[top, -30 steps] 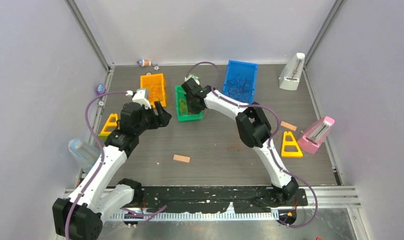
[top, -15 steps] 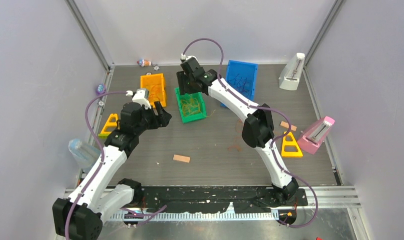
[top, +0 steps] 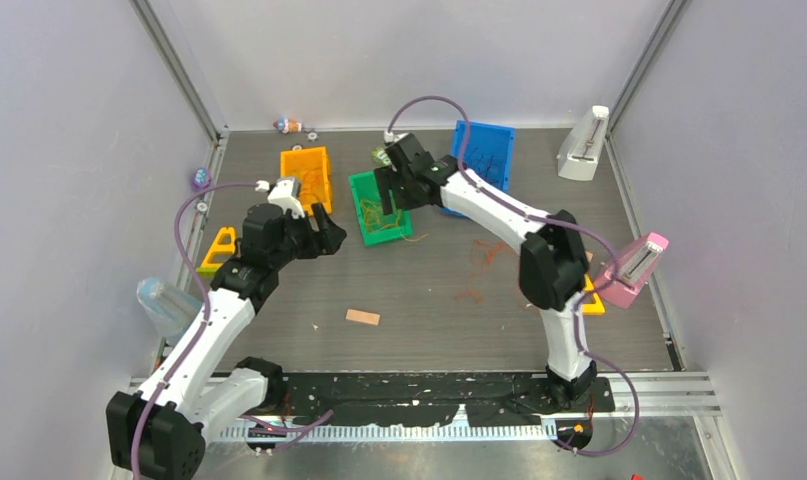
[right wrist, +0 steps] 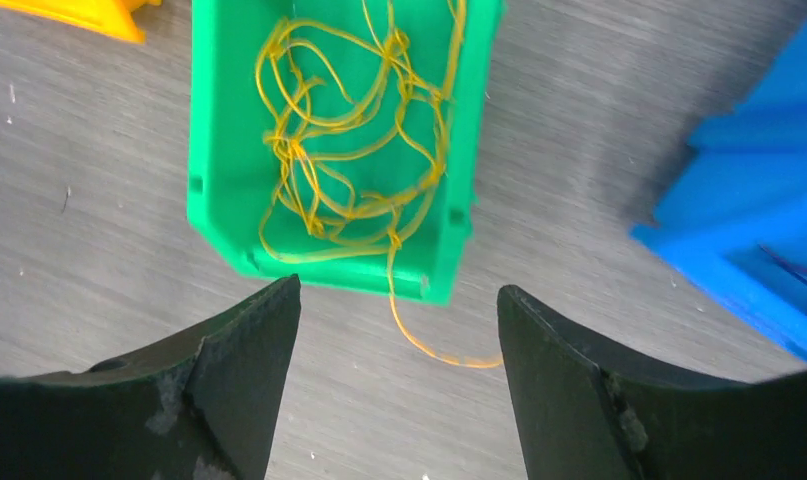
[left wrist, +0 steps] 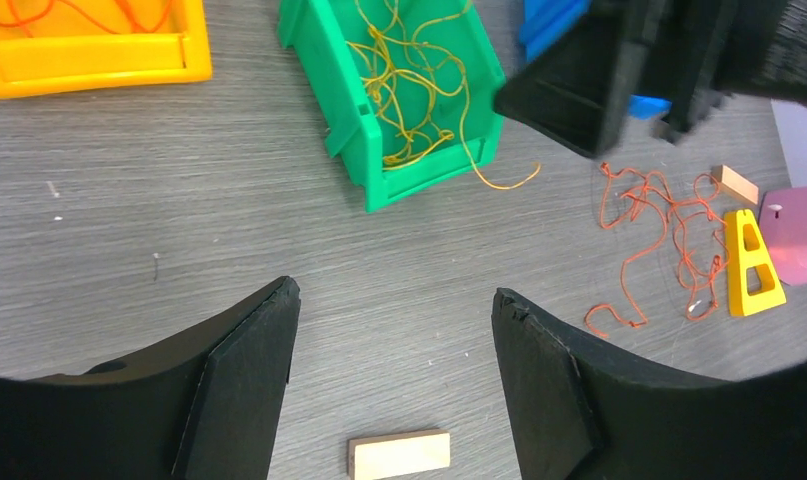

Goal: Untangle the cables

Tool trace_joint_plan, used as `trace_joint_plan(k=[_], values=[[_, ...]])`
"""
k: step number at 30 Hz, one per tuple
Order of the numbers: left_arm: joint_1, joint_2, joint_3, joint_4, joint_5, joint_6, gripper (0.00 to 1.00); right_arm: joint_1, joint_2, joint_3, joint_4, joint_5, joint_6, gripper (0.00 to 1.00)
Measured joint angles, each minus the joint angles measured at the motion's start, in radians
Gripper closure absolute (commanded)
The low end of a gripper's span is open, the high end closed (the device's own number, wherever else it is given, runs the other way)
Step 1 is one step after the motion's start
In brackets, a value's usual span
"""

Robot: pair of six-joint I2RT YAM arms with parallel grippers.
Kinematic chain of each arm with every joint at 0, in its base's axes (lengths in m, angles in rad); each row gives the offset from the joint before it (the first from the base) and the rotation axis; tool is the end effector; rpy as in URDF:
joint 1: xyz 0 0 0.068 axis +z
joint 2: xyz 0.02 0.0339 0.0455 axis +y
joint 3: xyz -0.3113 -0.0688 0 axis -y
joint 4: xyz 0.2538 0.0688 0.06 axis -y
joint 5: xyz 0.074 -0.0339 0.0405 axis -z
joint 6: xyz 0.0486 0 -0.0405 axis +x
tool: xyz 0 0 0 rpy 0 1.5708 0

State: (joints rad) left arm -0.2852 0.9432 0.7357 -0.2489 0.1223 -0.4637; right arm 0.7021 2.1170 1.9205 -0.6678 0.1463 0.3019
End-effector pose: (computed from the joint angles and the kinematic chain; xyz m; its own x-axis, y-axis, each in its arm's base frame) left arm 0.1976 -0.0641 0.3180 -0.5502 -0.3013 -0.7788 0.1546 0.8798 -0.4496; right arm 0.4028 0.3314 0.2959 -0.7230 -0.2263 -0.6528 -0.3684 0.9256 0.0872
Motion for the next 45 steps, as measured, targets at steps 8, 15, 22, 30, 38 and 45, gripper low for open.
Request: trace_joint_plan(k=[8, 15, 22, 30, 38, 45], values=[[-0.047, 0.09, 0.0, 0.037, 0.071, -0.006, 0.04, -0.087, -0.486, -0.518, 0.127, 0.03, -0.008, 0.05], [-0.262, 0.241, 0.024, 0.065, 0.08, -0.006, 0.0, -0.338, -0.822, -0.948, 0.172, 0.059, 0.039, 0.05], [-0.386, 0.32, 0.056, 0.124, 0.079, -0.013, 0.01, -0.555, -0.922, -1.203, 0.168, 0.051, 0.082, 0.05], [-0.45, 0.358, 0.077, 0.148, 0.055, -0.03, 0.0, -0.586, -0.797, -1.239, 0.25, 0.049, 0.146, 0.03], [-0.443, 0.281, 0.077, 0.14, -0.024, -0.009, 0.0, -0.578, -0.705, -1.236, 0.329, 0.041, 0.156, 0.22], [-0.397, 0.241, 0.077, 0.116, -0.043, 0.01, 0.0, -0.482, -0.619, -1.166, 0.325, 0.082, 0.139, 0.94]])
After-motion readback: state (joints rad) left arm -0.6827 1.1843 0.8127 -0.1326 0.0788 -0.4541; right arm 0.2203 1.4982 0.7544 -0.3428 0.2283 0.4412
